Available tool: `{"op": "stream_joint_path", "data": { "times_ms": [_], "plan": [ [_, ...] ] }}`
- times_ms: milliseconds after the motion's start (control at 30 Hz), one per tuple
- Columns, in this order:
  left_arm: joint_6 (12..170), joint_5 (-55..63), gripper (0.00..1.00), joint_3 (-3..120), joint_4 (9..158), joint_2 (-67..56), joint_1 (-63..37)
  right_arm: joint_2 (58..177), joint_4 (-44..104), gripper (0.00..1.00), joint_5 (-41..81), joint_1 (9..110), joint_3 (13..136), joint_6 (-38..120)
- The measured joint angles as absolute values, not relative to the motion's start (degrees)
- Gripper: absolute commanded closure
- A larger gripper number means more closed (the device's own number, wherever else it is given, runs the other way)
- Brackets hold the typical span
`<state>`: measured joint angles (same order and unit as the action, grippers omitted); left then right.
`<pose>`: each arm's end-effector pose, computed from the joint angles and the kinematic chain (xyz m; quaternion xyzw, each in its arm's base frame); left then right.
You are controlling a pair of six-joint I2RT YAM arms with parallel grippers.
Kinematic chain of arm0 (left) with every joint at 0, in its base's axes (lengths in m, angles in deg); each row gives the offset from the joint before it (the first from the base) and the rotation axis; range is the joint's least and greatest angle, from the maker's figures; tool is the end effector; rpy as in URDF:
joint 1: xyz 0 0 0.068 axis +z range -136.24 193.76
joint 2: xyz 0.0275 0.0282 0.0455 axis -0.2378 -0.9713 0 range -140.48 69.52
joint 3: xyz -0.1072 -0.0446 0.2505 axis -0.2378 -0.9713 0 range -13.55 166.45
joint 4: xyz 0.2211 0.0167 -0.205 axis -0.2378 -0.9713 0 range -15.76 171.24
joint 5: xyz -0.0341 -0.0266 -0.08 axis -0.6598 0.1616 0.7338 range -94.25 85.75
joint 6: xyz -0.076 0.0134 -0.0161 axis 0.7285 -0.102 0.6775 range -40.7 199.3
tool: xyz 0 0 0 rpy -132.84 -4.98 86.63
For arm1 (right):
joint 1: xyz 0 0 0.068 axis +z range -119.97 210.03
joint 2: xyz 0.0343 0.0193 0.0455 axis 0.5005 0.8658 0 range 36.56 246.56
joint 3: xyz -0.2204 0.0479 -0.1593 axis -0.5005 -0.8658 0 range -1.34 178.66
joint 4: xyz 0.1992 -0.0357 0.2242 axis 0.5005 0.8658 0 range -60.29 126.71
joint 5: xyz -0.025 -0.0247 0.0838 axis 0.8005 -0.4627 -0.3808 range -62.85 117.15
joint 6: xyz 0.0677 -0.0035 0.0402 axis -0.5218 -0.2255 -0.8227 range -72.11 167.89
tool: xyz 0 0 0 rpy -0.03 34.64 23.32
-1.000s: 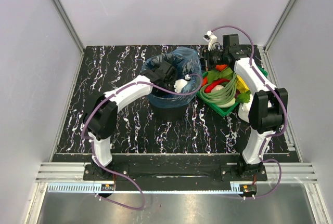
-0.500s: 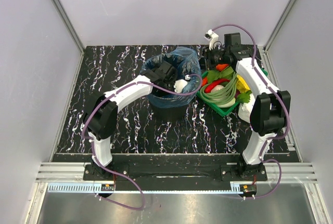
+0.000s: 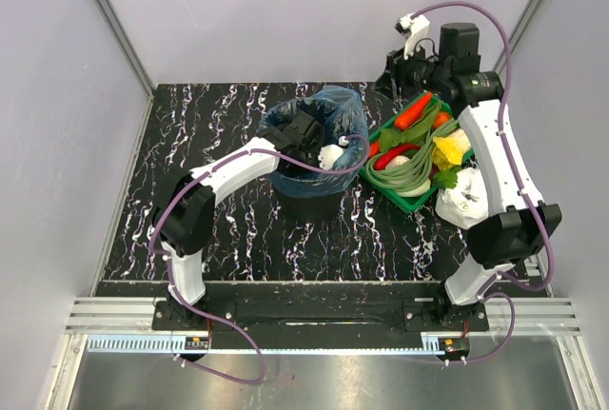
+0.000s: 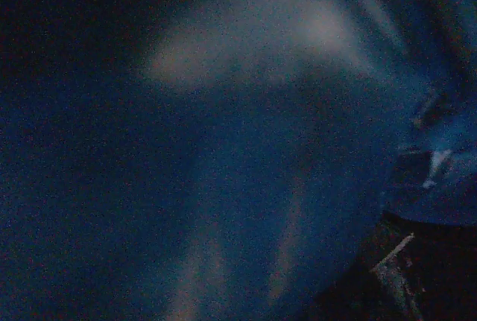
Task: Put the trash bags into the trash bin
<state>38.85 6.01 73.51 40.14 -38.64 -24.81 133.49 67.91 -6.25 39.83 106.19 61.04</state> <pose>0.3514 -0.2957 0.1955 0.6317 0.7323 -0.0829 0.2406 0.4271 0.1115 0.4305 -0.3089 0.7733 0.2312 0.5032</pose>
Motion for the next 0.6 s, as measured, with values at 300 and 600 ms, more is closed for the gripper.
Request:
{"op": "stream_joint_path", "data": {
  "times_ms": [300,600],
  "plan": [
    [38.87,5.99,0.04,74.19,40.14,-38.57,-24.81,132.26,72.72,0.50,-7.98,43.22,110.82,63.71],
    [38.92,6.01,0.04,74.19,40.14,-38.55,-24.81,137.68,76.30,0.49,-5.95,50.08,114.56,66.85]
  ]
}}
